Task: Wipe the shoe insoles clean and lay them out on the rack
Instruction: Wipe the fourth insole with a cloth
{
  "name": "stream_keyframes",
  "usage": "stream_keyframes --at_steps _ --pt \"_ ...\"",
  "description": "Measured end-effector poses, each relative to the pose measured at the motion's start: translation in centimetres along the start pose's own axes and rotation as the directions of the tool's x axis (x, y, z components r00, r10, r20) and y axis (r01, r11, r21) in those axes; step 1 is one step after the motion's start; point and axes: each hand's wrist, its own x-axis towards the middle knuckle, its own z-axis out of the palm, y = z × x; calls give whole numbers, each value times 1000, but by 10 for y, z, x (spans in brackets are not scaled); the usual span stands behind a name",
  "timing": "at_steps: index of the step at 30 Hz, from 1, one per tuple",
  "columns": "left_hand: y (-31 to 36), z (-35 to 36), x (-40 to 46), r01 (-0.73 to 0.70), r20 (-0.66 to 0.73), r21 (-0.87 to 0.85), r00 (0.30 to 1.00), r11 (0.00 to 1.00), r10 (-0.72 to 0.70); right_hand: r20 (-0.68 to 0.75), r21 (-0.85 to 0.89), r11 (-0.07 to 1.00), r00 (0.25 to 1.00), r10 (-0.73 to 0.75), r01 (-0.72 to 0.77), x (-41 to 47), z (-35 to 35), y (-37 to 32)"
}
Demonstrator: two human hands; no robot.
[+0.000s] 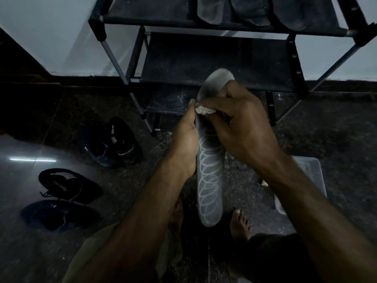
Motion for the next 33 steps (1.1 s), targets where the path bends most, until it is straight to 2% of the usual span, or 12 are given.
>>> stream_keyframes --at_steps 8,10,13,15,18,21,24,28,33 --pt "-8 -2 3 20 -5 97 1000 995 -19 -148 -160 979 983 106 -130 1 -1 16" --pt "-8 -1 3 9 -21 90 1000 996 -7 -125 -132 987 989 77 -93 0 0 12" --pt "0 -1 2 -24 -57 30 998 999 26 0 -31 1000 1000 -4 4 -1 1 1" --pt "5 -1 3 -45 -83 -8 996 999 44 60 36 999 998 -17 14 0 2 0" --pt "8 0 1 -63 -132 9 989 998 63 14 218 965 989 145 -144 2 -3 1" --pt "11 -3 3 -76 -172 27 982 997 80 -38 455 833 928 372 -315 6 -10 6" --pt "13 -4 3 -96 -184 36 978 995 101 -22 547 733 868 495 -404 9 -11 13" --pt "12 -4 3 -90 -159 59 982 994 98 -31 514 750 865 501 -416 6 -8 17" --pt "8 -4 3 -95 -119 32 988 995 99 -66 287 894 924 376 -344 3 -6 15"
